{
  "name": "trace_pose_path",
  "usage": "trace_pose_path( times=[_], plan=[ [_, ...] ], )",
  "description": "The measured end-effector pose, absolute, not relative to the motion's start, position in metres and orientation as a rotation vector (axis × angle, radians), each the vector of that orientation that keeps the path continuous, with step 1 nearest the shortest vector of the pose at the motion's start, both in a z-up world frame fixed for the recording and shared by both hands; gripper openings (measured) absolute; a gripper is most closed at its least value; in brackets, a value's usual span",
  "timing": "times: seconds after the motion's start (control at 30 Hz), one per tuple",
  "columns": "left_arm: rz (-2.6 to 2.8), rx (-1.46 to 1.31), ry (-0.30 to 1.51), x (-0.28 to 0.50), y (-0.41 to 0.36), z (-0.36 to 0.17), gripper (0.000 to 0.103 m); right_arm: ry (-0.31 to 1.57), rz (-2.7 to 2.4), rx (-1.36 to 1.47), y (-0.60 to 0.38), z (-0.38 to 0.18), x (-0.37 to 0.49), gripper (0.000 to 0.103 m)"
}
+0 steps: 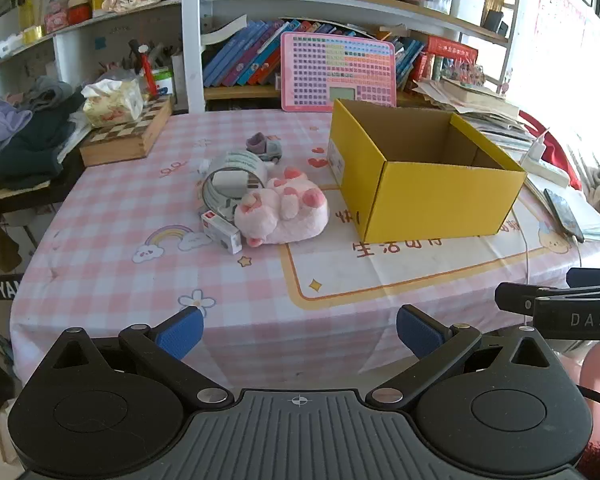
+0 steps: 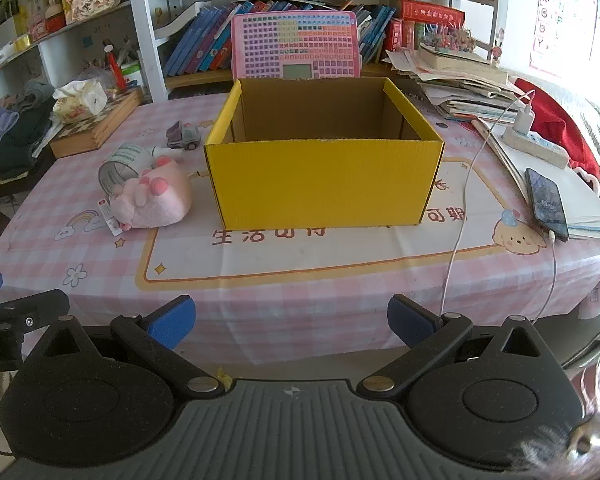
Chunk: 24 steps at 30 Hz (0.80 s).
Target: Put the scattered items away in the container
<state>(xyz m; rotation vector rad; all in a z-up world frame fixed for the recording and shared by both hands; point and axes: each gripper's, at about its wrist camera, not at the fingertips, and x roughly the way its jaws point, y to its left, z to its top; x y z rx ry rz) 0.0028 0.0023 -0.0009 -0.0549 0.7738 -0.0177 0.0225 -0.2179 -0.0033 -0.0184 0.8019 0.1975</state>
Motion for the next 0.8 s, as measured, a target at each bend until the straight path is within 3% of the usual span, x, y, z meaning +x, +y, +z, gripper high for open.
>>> trace_pose_path(
  times=[0.8],
  plan=[
    [-0.033,-0.055,0.761,-0.0032,0.0064,-0.0003,0.103,0.831,0.24,0.064,-0.2229,-0.0084,0.0275,0.103]
  ],
)
